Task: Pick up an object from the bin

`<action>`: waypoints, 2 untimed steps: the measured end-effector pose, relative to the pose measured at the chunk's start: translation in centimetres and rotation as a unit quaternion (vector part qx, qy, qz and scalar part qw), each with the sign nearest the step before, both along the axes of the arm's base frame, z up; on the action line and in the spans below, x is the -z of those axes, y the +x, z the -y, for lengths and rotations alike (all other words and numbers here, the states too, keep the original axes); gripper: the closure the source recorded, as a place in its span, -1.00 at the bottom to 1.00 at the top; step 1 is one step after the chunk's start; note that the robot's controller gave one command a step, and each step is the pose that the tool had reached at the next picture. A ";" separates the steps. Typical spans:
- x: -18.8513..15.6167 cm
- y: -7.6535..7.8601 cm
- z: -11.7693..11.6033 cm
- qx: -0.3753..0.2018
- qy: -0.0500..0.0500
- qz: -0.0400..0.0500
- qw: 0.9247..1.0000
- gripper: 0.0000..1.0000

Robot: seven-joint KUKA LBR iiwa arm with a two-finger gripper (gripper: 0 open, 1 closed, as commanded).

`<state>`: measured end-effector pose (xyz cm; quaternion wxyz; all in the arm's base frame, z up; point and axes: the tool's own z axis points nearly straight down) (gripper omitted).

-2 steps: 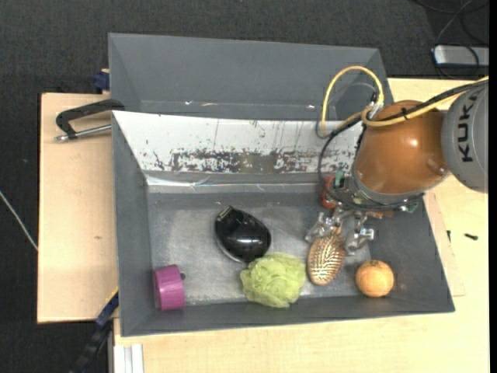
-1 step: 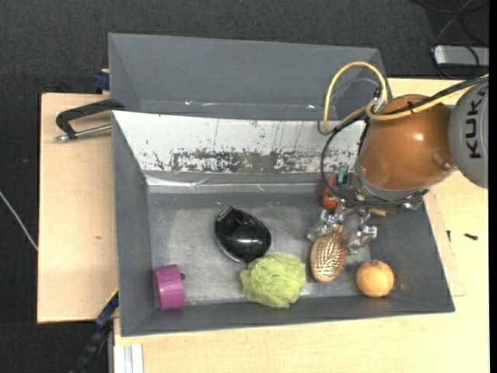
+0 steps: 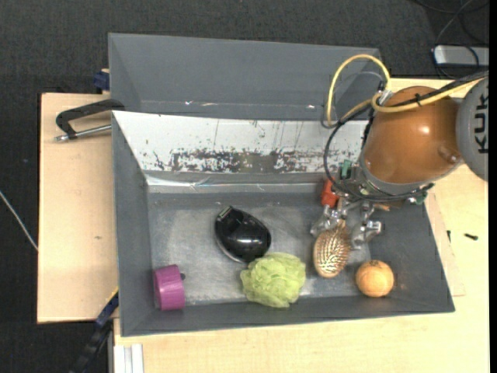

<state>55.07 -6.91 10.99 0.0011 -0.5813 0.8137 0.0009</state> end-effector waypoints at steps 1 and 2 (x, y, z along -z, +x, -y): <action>-1.6 0.1 0.0 0.000 0.000 0.002 1.000 1.00; -2.8 0.1 0.0 0.001 -0.001 0.003 1.000 1.00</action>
Offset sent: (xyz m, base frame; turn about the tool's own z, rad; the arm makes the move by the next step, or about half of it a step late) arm -0.0001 0.0001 0.0264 0.0000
